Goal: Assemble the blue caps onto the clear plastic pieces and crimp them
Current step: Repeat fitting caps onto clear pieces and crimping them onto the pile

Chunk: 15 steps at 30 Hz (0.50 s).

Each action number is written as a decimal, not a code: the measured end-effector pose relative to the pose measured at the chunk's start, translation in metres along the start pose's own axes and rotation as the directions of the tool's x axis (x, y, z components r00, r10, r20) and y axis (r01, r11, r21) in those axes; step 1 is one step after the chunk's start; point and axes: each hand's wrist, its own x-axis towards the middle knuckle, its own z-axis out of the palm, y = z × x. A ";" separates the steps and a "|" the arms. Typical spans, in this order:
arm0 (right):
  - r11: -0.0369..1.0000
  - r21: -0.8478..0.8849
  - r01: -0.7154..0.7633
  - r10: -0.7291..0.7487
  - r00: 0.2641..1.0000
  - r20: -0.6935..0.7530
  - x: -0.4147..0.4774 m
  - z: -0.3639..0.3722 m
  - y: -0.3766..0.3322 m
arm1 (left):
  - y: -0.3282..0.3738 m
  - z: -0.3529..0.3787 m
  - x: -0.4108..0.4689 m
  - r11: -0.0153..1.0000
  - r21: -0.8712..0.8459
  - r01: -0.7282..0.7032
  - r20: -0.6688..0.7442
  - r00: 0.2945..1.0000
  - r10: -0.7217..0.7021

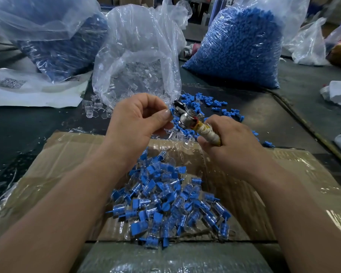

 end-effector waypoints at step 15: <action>1.000 -0.022 -0.014 0.012 0.998 -0.061 0.002 0.006 -0.003 | 0.001 0.000 -0.002 0.997 0.082 -0.002 -0.065 0.998 0.007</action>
